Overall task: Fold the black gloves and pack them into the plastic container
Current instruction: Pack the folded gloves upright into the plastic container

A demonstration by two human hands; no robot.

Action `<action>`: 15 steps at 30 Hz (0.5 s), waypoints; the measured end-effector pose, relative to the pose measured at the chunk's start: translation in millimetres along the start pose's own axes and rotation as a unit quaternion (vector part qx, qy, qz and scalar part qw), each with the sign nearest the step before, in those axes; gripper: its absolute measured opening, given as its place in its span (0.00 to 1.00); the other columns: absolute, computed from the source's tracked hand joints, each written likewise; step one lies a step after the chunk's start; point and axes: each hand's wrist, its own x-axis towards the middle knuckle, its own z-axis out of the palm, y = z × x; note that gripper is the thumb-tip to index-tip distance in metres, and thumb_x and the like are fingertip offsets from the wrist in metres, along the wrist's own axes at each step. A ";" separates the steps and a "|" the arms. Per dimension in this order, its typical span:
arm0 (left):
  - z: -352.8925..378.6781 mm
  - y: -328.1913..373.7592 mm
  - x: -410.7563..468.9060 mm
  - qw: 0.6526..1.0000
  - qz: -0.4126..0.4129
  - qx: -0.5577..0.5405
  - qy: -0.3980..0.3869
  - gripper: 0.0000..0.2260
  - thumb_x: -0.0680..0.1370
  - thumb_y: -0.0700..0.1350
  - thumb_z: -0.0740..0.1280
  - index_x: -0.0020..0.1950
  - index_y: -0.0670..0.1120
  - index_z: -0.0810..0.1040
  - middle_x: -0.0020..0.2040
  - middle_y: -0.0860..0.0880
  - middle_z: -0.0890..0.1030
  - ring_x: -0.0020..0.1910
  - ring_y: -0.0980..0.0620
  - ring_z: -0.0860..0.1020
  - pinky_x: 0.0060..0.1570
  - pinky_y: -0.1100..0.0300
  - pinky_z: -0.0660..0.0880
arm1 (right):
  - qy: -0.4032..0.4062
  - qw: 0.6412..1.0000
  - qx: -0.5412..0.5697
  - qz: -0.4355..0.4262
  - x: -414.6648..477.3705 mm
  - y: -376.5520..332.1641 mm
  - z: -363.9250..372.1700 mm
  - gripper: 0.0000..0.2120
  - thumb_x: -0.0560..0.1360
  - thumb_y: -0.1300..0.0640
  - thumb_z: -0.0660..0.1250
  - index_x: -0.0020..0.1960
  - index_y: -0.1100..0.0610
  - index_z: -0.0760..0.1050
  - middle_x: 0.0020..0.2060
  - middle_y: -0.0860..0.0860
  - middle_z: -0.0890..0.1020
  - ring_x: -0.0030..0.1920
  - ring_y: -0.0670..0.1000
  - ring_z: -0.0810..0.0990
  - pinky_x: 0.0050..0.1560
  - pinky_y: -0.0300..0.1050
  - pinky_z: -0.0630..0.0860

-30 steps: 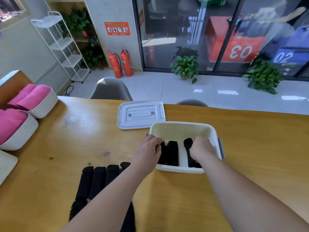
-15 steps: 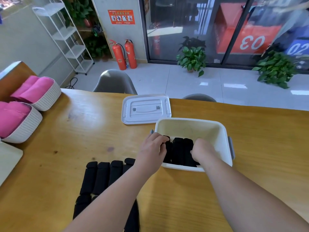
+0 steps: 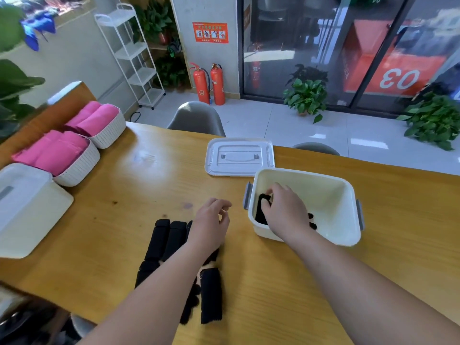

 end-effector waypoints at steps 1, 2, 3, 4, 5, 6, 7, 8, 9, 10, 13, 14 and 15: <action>-4.8 -7.6 -8.0 1.000 -0.016 0.005 -0.012 0.11 0.84 0.42 0.66 0.64 0.52 0.82 0.57 0.61 0.77 0.52 0.63 0.78 0.55 0.59 0.80 | -0.005 0.999 0.015 -0.028 -9.6 -13.3 3.8 0.08 0.83 0.49 0.63 0.60 0.50 0.75 0.53 0.46 0.77 0.49 0.52 0.78 0.46 0.51 0.78; -9.2 -15.9 -16.5 0.999 -0.034 0.014 -0.023 0.10 0.84 0.43 0.67 0.64 0.52 0.82 0.56 0.61 0.77 0.52 0.63 0.78 0.55 0.60 0.79 | -0.011 0.998 0.026 -0.057 -19.0 -25.1 9.0 0.07 0.83 0.49 0.63 0.59 0.49 0.75 0.51 0.45 0.76 0.48 0.51 0.78 0.44 0.50 0.76; -13.5 -23.6 -25.5 0.998 -0.051 0.023 -0.030 0.10 0.84 0.44 0.67 0.64 0.53 0.82 0.56 0.61 0.77 0.52 0.62 0.78 0.56 0.59 0.79 | -0.018 0.996 0.030 -0.086 -28.4 -35.4 14.9 0.07 0.83 0.49 0.64 0.59 0.49 0.75 0.49 0.44 0.76 0.47 0.50 0.77 0.43 0.49 0.74; -16.7 -31.2 -34.5 0.997 -0.068 0.031 -0.035 0.10 0.84 0.44 0.68 0.65 0.53 0.81 0.55 0.60 0.78 0.52 0.60 0.78 0.58 0.58 0.79 | -0.027 0.993 0.027 -0.111 -37.4 -43.7 21.9 0.06 0.84 0.49 0.64 0.59 0.49 0.75 0.48 0.44 0.76 0.46 0.49 0.77 0.42 0.48 0.73; -19.6 -38.2 -44.0 0.995 -0.082 0.036 -0.036 0.11 0.83 0.45 0.69 0.65 0.53 0.81 0.55 0.60 0.78 0.53 0.60 0.78 0.59 0.58 0.79 | -0.039 0.990 0.019 -0.132 -45.6 -50.5 30.2 0.06 0.84 0.49 0.64 0.58 0.48 0.75 0.46 0.43 0.76 0.45 0.49 0.77 0.42 0.47 0.73; -21.5 -44.7 -53.4 0.994 -0.093 0.041 -0.038 0.11 0.83 0.45 0.69 0.66 0.53 0.81 0.56 0.59 0.79 0.53 0.59 0.78 0.59 0.58 0.79 | -0.053 0.988 0.010 -0.145 -52.9 -55.5 39.9 0.06 0.84 0.48 0.64 0.58 0.48 0.75 0.45 0.43 0.76 0.44 0.49 0.77 0.42 0.46 0.73; -22.7 -50.5 -62.8 0.993 -0.104 0.044 -0.041 0.12 0.83 0.45 0.69 0.66 0.53 0.81 0.56 0.59 0.79 0.53 0.60 0.78 0.59 0.60 0.79 | -0.070 0.986 0.000 -0.150 -59.3 -58.7 50.6 0.06 0.84 0.48 0.65 0.58 0.48 0.76 0.45 0.43 0.77 0.44 0.48 0.77 0.42 0.46 0.73; -23.0 -55.7 -71.8 0.991 -0.115 0.047 -0.044 0.13 0.83 0.45 0.69 0.67 0.54 0.81 0.56 0.58 0.79 0.53 0.61 0.78 0.58 0.62 0.78 | -0.093 0.985 -0.011 -0.144 -65.3 -60.6 62.3 0.07 0.83 0.47 0.66 0.59 0.47 0.76 0.45 0.43 0.78 0.45 0.49 0.77 0.42 0.46 0.74; -22.9 -60.1 -80.5 0.990 -0.126 0.048 -0.048 0.13 0.83 0.45 0.70 0.68 0.54 0.80 0.56 0.59 0.79 0.53 0.61 0.78 0.58 0.63 0.78 | -0.122 0.984 -0.023 -0.128 -70.4 -61.3 73.3 0.08 0.83 0.47 0.67 0.61 0.47 0.77 0.47 0.44 0.80 0.45 0.49 0.78 0.42 0.46 0.74; -22.2 -64.5 -88.7 0.988 -0.137 0.051 -0.055 0.14 0.83 0.45 0.70 0.68 0.54 0.80 0.57 0.59 0.79 0.54 0.60 0.79 0.58 0.62 0.78 | -0.156 0.981 -0.037 -0.106 -75.0 -61.2 84.4 0.11 0.82 0.47 0.69 0.62 0.47 0.77 0.48 0.46 0.81 0.47 0.50 0.79 0.42 0.46 0.74; -19.0 -71.5 -110.2 0.983 -0.156 0.059 -0.072 0.16 0.83 0.46 0.70 0.71 0.53 0.80 0.59 0.57 0.82 0.55 0.58 0.81 0.61 0.59 0.79 | -0.248 0.961 -0.103 -0.059 -86.6 -54.8 114.6 0.13 0.81 0.46 0.70 0.62 0.51 0.78 0.50 0.49 0.81 0.49 0.53 0.81 0.44 0.46 0.76; -17.0 -72.9 -116.5 0.982 -0.161 0.069 -0.075 0.16 0.84 0.45 0.69 0.71 0.52 0.80 0.59 0.56 0.83 0.55 0.57 0.81 0.61 0.59 0.80 | -0.268 0.955 -0.119 -0.047 -90.1 -52.0 123.1 0.12 0.81 0.46 0.71 0.59 0.52 0.78 0.47 0.49 0.81 0.46 0.52 0.80 0.42 0.45 0.76; -14.9 -73.9 -122.5 0.980 -0.165 0.081 -0.075 0.15 0.84 0.45 0.68 0.71 0.52 0.80 0.59 0.56 0.84 0.55 0.56 0.82 0.59 0.59 0.80 | -0.283 0.950 -0.128 -0.037 -93.4 -49.0 131.0 0.11 0.81 0.46 0.71 0.55 0.53 0.78 0.44 0.48 0.80 0.44 0.51 0.80 0.40 0.44 0.75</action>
